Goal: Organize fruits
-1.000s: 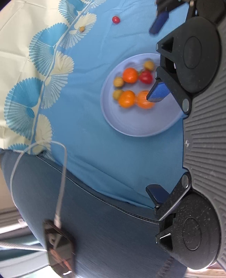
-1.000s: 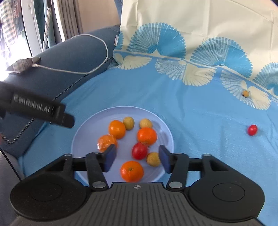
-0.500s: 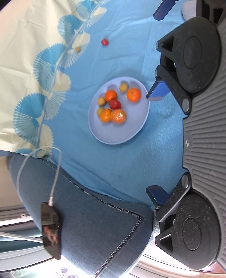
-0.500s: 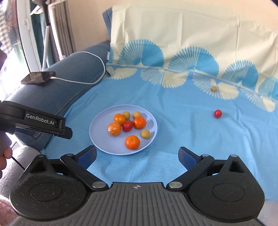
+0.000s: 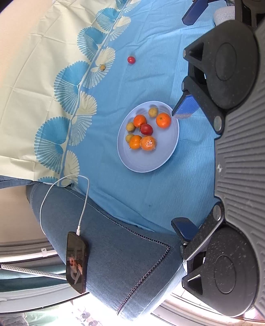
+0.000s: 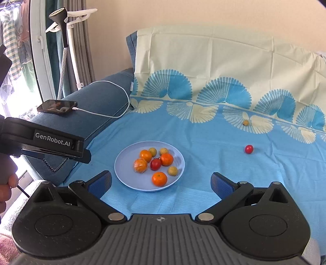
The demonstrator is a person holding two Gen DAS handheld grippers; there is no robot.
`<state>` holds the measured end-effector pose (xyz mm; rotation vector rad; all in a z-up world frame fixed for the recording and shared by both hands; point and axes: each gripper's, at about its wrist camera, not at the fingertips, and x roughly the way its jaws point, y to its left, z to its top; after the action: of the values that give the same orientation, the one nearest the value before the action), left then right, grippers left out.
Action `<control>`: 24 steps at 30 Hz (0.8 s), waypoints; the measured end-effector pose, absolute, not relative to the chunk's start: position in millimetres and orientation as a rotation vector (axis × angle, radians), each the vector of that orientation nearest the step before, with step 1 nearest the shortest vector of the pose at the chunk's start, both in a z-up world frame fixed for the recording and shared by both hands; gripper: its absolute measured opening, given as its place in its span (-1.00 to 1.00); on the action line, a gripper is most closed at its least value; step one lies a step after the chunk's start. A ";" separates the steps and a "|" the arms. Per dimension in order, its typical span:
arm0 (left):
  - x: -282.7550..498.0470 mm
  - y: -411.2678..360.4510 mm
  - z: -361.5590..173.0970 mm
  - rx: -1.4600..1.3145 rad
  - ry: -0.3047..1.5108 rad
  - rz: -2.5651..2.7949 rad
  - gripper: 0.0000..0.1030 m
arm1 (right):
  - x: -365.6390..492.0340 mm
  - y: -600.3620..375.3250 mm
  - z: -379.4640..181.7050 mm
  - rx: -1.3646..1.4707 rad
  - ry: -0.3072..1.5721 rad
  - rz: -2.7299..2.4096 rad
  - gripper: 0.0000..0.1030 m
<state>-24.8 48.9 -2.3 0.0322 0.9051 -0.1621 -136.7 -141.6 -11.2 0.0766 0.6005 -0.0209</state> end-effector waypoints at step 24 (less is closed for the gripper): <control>-14.6 38.9 -5.2 0.061 0.928 -0.153 0.99 | -125.3 -155.0 -24.1 0.127 0.644 -0.056 0.99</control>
<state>-14.6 38.9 -5.2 0.0609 0.9278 -0.1526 -125.3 -155.0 -24.1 0.1265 0.6443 -0.0561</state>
